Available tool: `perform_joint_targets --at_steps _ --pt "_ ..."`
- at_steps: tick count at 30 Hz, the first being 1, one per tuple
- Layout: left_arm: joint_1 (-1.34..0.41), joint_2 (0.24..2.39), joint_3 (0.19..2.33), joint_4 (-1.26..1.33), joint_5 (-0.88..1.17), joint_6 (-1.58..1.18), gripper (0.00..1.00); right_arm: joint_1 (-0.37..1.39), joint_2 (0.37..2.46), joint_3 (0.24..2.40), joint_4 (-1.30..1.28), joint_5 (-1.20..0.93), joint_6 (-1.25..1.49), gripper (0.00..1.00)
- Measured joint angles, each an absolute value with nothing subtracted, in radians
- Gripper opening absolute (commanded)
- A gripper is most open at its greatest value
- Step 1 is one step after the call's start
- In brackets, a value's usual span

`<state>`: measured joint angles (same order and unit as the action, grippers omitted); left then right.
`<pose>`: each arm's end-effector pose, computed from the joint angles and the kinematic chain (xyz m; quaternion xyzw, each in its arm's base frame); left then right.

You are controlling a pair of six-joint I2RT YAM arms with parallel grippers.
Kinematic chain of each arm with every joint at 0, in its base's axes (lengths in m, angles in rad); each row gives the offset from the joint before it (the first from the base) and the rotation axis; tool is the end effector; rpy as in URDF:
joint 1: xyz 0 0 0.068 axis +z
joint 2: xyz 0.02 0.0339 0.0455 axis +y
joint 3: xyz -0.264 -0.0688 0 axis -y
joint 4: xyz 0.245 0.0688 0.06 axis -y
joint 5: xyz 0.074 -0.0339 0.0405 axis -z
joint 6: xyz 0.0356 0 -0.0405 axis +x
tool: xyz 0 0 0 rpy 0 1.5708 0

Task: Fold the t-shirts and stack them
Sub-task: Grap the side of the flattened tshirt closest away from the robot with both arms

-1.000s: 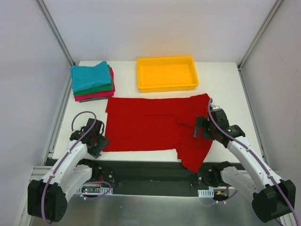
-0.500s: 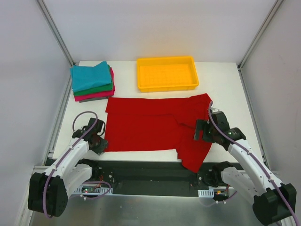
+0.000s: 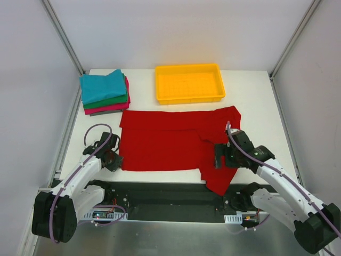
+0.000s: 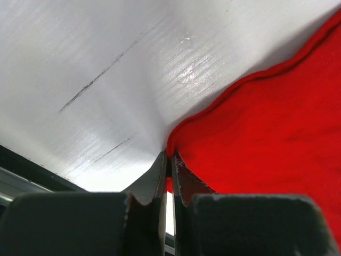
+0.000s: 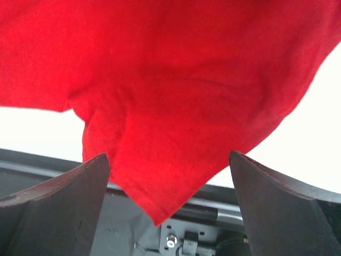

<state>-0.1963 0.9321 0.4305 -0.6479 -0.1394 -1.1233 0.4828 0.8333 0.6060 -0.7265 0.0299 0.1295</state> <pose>0.1490 -0.0246 0.1606 -0.4492 0.8661 -0.0740 0.2066 0.1405 0.0725 0.2228 -0.1629 0.9387 0.0779 0.2938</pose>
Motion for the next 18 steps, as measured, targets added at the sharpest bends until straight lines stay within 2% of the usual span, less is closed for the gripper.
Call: perform_joint_targets --at_steps 4,7,9,10,13,18 --pt "-0.196 0.933 0.431 -0.638 -0.141 -1.108 0.0 0.64 0.863 0.633 -0.792 0.038 0.136 0.97" --pt "-0.196 0.937 0.435 -0.636 -0.144 -1.101 0.0 0.776 0.894 0.659 -0.834 0.049 0.166 0.9" --pt "-0.196 0.938 0.436 -0.634 -0.149 -1.095 0.0 0.847 0.918 0.661 -0.858 0.057 0.211 0.82" --pt "-0.196 0.938 0.436 -0.634 -0.149 -1.092 0.0 0.867 0.928 0.658 -0.868 0.06 0.236 0.76" --pt "-0.196 0.939 0.436 -0.633 -0.149 -1.087 0.0 0.884 0.929 0.62 -0.876 0.066 0.315 0.69" --pt "-0.196 0.944 0.438 -0.63 -0.149 -1.082 0.0 0.886 0.931 0.554 -0.875 0.064 0.397 0.64"
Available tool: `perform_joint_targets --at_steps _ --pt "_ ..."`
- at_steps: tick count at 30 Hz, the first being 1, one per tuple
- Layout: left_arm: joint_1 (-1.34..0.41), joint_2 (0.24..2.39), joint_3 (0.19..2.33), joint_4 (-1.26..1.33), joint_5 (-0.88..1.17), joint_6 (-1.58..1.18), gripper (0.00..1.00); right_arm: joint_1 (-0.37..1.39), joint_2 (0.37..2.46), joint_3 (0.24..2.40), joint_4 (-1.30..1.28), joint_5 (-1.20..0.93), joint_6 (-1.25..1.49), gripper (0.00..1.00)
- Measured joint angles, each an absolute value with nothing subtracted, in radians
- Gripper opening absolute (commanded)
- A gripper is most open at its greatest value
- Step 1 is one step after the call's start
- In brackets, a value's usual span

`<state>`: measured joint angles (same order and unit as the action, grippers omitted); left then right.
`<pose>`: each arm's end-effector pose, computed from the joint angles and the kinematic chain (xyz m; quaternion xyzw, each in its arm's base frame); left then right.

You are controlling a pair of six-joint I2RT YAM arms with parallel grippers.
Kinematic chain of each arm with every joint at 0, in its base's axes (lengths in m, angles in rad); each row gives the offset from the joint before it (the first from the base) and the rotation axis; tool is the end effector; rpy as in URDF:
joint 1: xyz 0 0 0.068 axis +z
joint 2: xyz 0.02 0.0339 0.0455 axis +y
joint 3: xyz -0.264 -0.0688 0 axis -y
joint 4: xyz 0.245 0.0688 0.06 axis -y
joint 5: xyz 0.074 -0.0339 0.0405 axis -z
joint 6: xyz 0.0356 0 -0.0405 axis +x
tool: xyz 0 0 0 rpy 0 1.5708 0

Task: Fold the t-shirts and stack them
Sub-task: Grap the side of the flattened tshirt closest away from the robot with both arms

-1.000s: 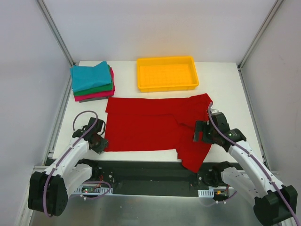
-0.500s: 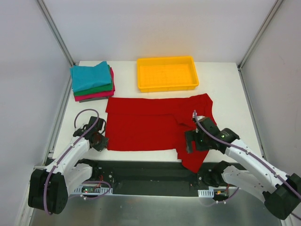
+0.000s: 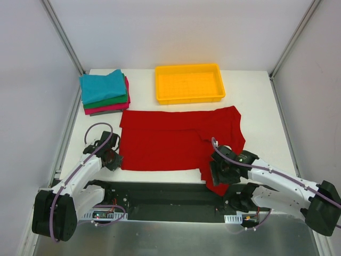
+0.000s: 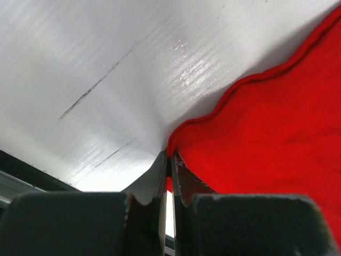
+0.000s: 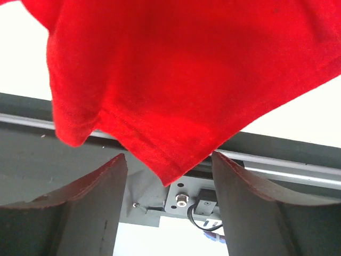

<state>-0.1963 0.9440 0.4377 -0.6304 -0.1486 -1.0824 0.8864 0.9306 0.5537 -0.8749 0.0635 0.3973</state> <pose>0.1525 -0.0250 0.1619 -0.4319 0.8730 -0.0700 0.2156 0.0944 0.1121 0.1868 -0.2340 0.9587 0.0699 0.1459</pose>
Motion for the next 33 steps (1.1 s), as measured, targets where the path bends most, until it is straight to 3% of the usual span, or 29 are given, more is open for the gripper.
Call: perform_joint_targets --at_steps 10,23,30,33 --pt "-0.196 0.952 0.441 -0.613 -0.148 -1.073 0.0 0.859 1.138 0.55 -0.794 0.14 0.483 0.52" --pt "-0.196 0.955 0.452 -0.609 -0.16 -1.057 0.0 0.817 1.18 0.567 -0.782 0.152 0.493 0.0" --pt "-0.196 0.964 0.473 -0.609 -0.177 -1.05 0.0 0.707 1.179 0.58 -0.781 0.198 0.458 0.01" --pt "-0.196 0.976 0.486 -0.609 -0.191 -1.045 0.0 0.638 1.185 0.605 -0.758 0.205 0.409 0.06"
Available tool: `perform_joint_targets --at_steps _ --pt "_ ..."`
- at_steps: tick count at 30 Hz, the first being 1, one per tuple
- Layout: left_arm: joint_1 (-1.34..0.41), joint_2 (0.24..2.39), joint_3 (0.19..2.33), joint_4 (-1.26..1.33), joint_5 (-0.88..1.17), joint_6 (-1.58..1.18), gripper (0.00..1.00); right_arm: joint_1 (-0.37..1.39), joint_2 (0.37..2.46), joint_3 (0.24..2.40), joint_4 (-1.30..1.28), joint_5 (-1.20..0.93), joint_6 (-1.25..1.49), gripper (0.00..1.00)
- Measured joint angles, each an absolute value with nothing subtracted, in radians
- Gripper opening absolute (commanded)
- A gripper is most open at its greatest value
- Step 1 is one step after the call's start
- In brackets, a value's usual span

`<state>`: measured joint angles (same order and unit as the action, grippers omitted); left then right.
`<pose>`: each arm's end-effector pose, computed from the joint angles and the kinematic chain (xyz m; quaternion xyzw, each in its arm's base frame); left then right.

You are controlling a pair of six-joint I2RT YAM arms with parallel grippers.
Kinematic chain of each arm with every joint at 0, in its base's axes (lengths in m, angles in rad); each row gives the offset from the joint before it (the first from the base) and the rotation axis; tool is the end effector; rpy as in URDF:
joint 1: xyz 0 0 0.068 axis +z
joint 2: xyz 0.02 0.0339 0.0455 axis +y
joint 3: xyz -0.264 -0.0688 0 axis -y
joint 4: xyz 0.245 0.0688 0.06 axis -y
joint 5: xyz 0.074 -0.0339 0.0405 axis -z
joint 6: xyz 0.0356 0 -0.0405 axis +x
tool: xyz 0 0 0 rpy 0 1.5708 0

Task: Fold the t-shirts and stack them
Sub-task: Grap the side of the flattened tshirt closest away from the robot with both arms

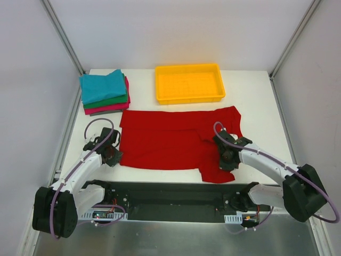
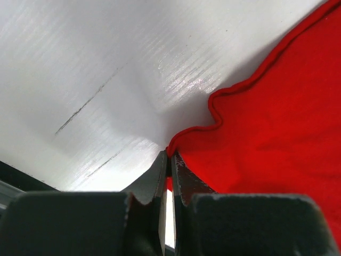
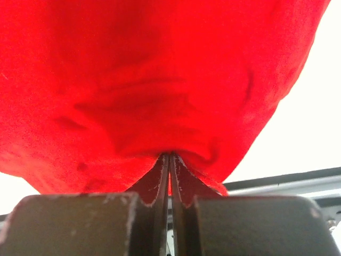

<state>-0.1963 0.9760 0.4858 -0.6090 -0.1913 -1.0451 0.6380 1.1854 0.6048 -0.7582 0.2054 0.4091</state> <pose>0.1641 -0.0257 0.1727 -0.4189 0.8728 -0.0597 0.2432 0.1518 0.1035 0.1680 -0.1010 0.9829 -0.0306 0.1506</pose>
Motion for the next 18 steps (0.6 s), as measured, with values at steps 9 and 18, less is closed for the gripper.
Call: perform_joint_targets --at_steps 9,18 --pt "-0.196 1.011 0.504 -0.595 -0.196 -1.034 0.0 0.534 1.294 0.706 -0.678 0.201 0.284 0.41" --pt "-0.196 0.992 0.504 -0.586 -0.194 -1.031 0.0 0.535 0.968 0.653 -0.812 0.186 0.304 0.58"
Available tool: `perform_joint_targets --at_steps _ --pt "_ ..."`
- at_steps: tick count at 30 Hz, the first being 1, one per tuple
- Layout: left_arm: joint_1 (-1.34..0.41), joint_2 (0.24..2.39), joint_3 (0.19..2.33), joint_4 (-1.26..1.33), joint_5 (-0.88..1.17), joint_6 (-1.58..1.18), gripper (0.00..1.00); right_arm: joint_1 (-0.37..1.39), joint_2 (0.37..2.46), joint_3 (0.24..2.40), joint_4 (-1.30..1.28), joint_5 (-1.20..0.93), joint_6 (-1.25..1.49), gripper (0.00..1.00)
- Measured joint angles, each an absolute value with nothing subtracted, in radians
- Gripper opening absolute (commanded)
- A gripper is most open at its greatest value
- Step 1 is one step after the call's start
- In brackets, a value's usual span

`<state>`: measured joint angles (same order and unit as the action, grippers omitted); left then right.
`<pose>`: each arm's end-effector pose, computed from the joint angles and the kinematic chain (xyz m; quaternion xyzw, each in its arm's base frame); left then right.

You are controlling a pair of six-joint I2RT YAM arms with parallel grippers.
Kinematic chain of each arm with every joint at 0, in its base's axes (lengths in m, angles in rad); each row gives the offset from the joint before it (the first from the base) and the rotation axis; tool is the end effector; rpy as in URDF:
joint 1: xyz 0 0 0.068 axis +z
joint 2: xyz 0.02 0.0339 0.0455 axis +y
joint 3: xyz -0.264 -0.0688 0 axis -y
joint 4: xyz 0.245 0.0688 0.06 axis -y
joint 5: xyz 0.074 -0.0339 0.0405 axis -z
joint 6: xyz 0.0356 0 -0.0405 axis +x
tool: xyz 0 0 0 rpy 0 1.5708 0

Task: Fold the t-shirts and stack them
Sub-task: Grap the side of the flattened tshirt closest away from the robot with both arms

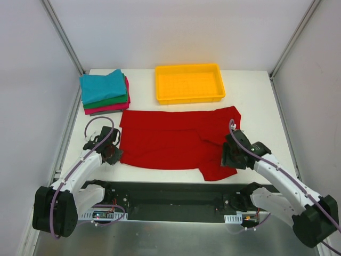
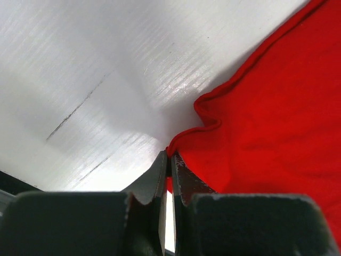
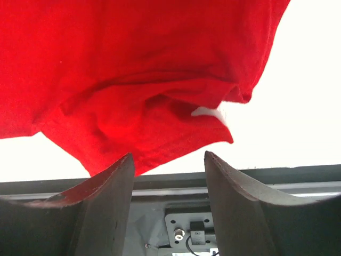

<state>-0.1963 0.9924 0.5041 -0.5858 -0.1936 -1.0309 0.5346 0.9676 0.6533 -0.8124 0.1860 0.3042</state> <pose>0.1701 -0.0268 0.1768 -0.4127 0.8724 -0.0643 0.2540 0.1484 0.0802 0.2138 -0.0913 0.9671 0.0066 0.2372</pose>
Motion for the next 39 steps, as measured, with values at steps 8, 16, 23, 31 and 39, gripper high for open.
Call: perform_joint_targets --at_steps 8,16,23,31,39 --pt "-0.196 0.983 0.503 -0.58 -0.192 -1.029 0.0 0.537 0.864 0.514 -0.778 0.089 0.403 0.56" --pt "-0.196 0.99 0.503 -0.58 -0.189 -1.028 0.0 0.543 1.013 0.502 -0.718 0.134 0.477 0.5" --pt "-0.196 0.991 0.503 -0.579 -0.184 -1.028 0.0 0.551 1.037 0.501 -0.709 0.185 0.525 0.47" --pt "-0.196 0.991 0.504 -0.58 -0.184 -1.026 0.0 0.554 1.11 0.525 -0.678 0.2 0.539 0.08" --pt "-0.196 0.98 0.51 -0.583 -0.184 -1.009 0.0 0.561 1.034 0.528 -0.741 0.194 0.537 0.01"
